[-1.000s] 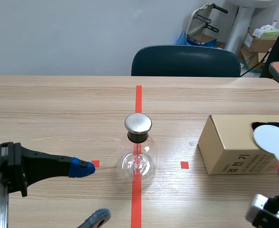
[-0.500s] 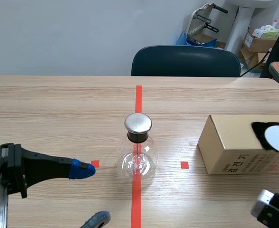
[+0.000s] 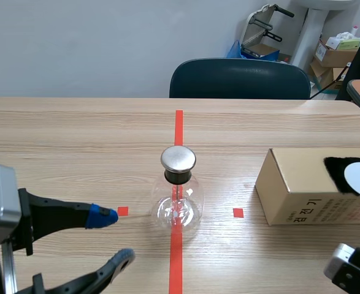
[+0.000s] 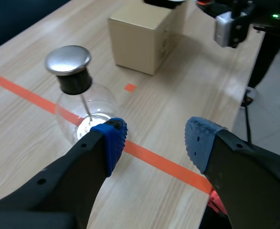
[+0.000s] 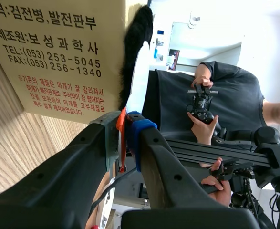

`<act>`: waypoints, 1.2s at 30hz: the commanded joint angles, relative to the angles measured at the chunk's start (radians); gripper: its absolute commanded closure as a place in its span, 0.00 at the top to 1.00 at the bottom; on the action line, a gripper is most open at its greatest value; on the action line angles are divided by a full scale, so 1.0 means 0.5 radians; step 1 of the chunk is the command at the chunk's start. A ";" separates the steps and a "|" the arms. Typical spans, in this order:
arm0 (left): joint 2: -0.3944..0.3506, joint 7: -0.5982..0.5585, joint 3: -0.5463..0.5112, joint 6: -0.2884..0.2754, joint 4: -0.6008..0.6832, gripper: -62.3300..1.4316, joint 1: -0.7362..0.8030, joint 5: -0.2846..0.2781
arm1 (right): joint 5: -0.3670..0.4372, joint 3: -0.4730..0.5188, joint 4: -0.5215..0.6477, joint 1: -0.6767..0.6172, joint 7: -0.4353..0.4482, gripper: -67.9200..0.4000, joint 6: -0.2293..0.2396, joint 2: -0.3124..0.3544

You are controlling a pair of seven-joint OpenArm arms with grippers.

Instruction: Do the electroscope experiment

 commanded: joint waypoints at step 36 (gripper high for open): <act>0.504 -0.151 0.031 0.096 -0.843 0.06 -0.505 -0.132 | -0.414 -0.642 0.714 0.141 -0.697 0.02 -0.039 0.029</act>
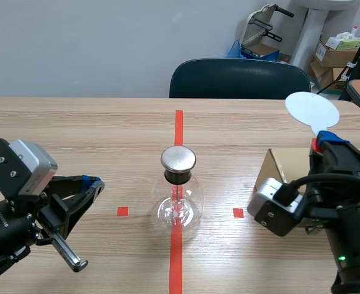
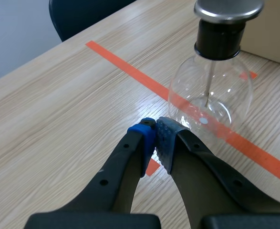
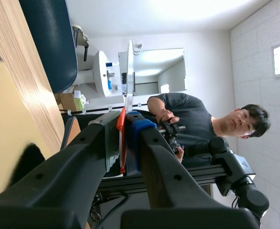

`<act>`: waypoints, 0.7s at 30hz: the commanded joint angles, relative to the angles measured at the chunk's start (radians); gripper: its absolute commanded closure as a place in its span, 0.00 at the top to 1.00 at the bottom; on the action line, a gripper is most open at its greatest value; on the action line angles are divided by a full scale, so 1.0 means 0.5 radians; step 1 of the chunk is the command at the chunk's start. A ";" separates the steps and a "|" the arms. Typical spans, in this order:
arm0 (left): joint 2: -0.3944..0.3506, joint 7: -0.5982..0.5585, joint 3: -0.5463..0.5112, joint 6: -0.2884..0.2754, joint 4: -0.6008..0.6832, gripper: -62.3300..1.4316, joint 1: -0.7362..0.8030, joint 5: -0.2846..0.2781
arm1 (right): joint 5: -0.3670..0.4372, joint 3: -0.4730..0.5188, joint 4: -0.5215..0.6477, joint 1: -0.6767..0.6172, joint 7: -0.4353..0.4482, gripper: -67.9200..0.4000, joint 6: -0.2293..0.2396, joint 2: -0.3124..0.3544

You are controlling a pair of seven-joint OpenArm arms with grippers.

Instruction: Do the electroscope experiment

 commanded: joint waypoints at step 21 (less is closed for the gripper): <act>0.293 -0.053 0.425 -0.005 -0.590 0.06 -0.471 -0.027 | -0.250 -0.410 0.005 0.126 -0.398 0.02 0.146 0.015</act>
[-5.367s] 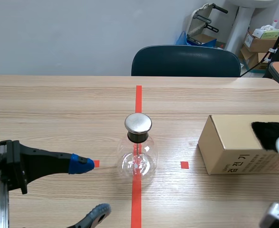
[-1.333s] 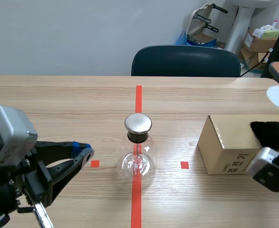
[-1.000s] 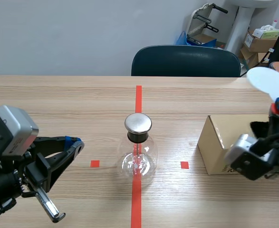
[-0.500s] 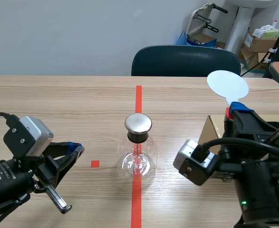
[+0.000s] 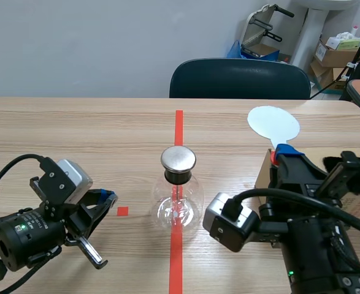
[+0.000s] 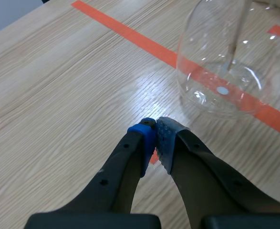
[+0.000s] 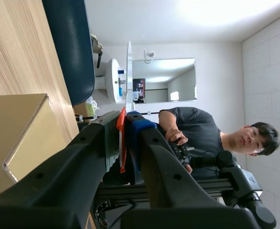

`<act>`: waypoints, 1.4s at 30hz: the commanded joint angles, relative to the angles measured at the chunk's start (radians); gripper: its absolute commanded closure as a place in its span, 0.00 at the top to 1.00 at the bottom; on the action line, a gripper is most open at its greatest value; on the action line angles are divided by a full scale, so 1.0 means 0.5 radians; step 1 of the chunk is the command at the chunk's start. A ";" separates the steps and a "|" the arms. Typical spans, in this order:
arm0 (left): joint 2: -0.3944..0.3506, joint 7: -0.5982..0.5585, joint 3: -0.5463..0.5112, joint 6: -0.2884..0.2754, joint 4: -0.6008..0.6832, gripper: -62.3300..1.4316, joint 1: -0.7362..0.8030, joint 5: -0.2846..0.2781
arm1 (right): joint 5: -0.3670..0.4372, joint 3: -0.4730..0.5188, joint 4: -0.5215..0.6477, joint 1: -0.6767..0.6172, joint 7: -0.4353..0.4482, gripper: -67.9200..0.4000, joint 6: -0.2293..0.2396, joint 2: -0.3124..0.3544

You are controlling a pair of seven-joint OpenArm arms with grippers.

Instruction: Do the electroscope experiment

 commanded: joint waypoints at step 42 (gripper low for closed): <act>0.191 -0.125 0.253 -0.097 -0.211 0.06 -0.207 0.081 | 0.004 0.010 -0.027 0.073 0.134 0.02 0.187 0.006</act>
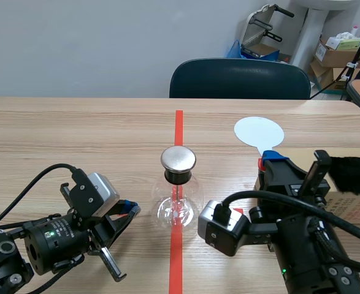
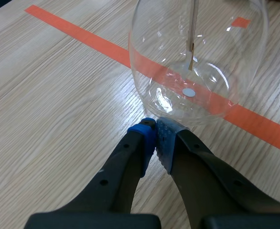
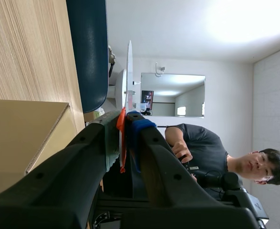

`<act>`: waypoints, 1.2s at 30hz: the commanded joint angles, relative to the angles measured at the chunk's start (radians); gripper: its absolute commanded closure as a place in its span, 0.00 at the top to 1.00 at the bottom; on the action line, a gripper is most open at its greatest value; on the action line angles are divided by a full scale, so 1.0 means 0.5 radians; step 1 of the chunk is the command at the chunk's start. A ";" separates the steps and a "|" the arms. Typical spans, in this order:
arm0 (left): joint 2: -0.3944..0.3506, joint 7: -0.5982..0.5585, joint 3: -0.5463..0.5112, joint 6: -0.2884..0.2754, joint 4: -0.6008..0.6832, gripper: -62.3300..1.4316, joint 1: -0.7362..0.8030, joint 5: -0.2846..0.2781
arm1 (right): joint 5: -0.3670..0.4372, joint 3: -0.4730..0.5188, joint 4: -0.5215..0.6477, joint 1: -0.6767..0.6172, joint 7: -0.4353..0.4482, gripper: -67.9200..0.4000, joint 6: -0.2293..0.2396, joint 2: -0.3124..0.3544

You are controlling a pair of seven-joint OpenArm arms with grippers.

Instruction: Do the electroscope experiment

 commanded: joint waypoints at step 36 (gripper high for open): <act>-0.090 -0.204 -0.011 -0.171 0.043 0.06 -0.005 0.003 | -0.011 0.008 0.014 0.018 -0.008 0.02 -0.021 -0.011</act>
